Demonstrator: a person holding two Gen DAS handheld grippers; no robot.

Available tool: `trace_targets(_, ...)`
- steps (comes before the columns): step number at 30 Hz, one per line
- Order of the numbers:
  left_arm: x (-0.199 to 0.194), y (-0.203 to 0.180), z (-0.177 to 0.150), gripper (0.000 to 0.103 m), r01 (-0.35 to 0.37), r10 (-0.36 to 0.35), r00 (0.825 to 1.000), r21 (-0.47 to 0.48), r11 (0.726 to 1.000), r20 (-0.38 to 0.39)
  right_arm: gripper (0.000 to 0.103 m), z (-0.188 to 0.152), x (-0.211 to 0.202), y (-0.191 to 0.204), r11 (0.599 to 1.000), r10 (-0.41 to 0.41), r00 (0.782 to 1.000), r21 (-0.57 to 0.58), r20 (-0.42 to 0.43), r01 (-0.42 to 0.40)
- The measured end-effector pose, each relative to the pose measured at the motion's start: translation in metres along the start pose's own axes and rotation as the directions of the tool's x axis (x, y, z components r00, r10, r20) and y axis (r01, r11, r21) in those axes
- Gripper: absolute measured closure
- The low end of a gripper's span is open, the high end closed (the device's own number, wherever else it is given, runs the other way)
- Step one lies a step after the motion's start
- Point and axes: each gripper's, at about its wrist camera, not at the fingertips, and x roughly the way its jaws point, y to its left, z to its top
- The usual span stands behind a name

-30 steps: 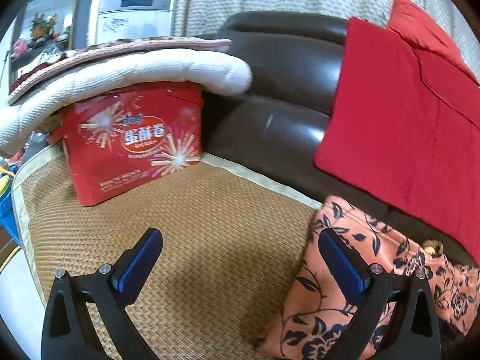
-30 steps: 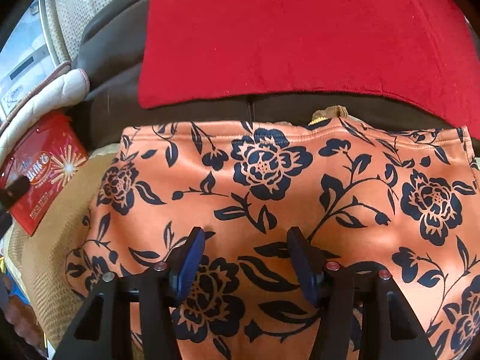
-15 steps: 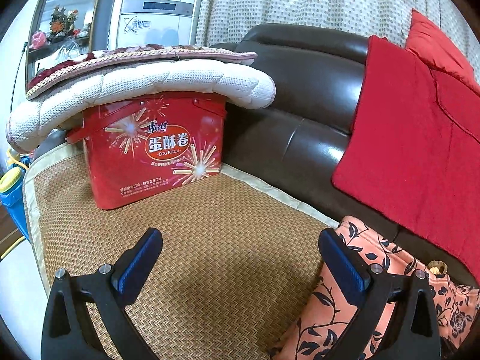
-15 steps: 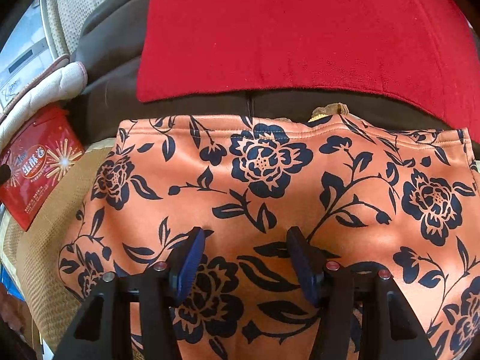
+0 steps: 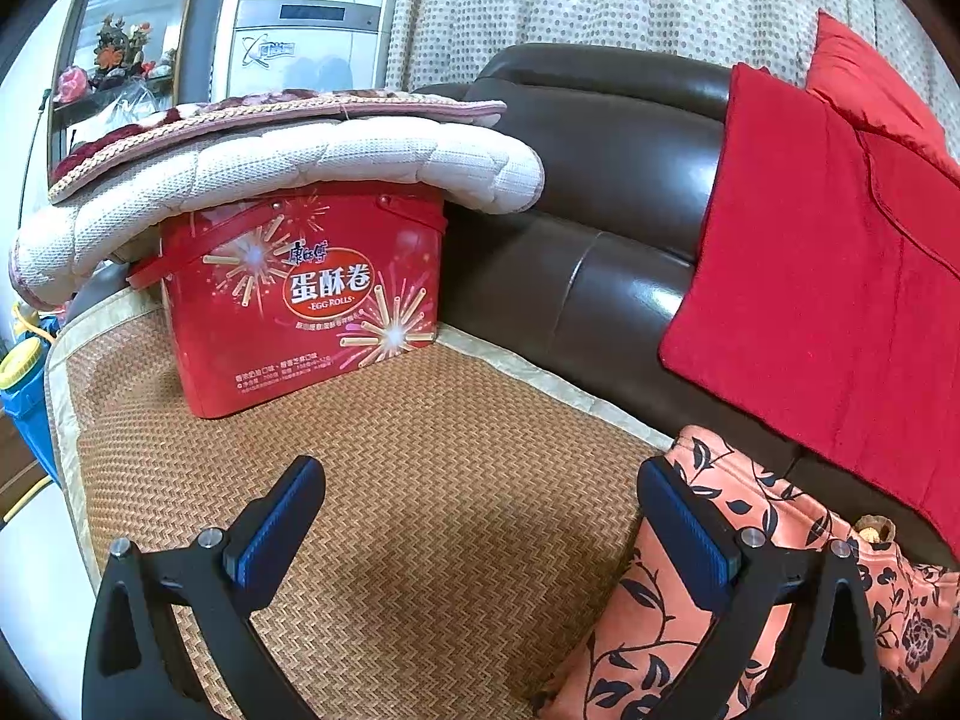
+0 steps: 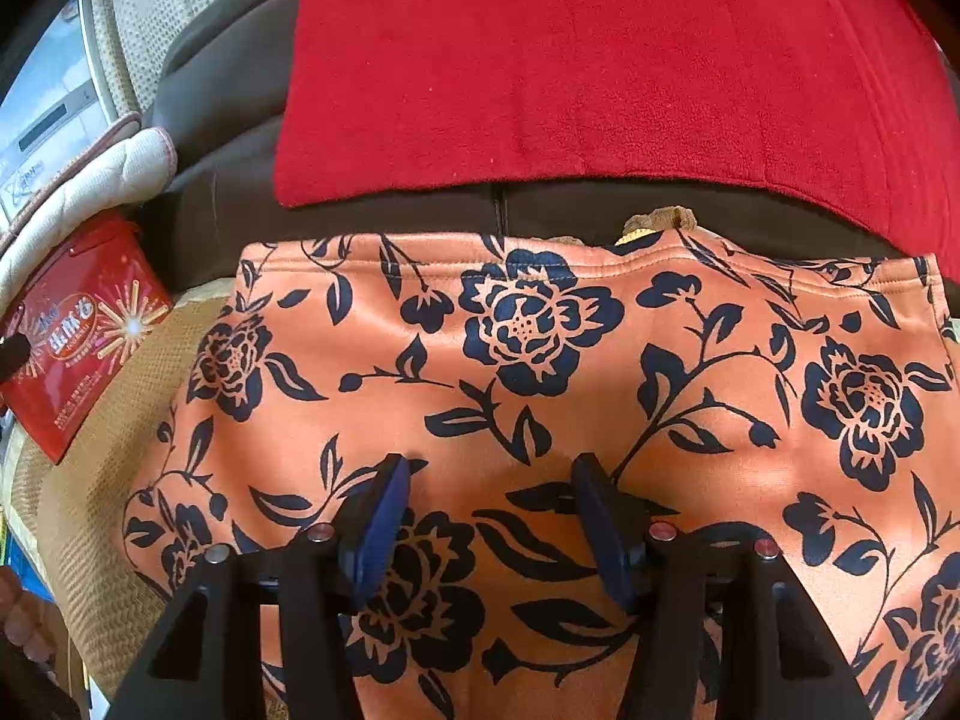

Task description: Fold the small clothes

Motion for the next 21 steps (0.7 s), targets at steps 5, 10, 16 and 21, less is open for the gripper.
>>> trace_targets(5,-0.001,-0.011,-0.003,0.0,0.023,-0.023,1.0,0.011,1.0,-0.009,0.043,0.003,-0.025,-0.013,1.0,0.016,0.997,0.02,0.076,-0.017)
trace_targets(10,0.019,-0.046,-0.019,0.0,0.129,-0.113,0.984,0.105,0.986,-0.141,0.043,0.008,-0.048,-0.046,0.997,-0.042,0.99,0.071,0.138,0.032)
trace_targets(16,0.06,-0.092,-0.055,0.0,0.19,-0.095,0.931,0.247,0.95,-0.353,0.043,0.01,-0.048,-0.111,0.966,-0.125,0.987,0.238,0.1,0.098)
trace_targets(21,0.081,-0.092,-0.066,0.0,0.162,-0.04,0.892,0.235,0.958,-0.45,0.043,0.006,-0.035,-0.136,0.964,-0.111,0.994,0.247,0.024,0.101)
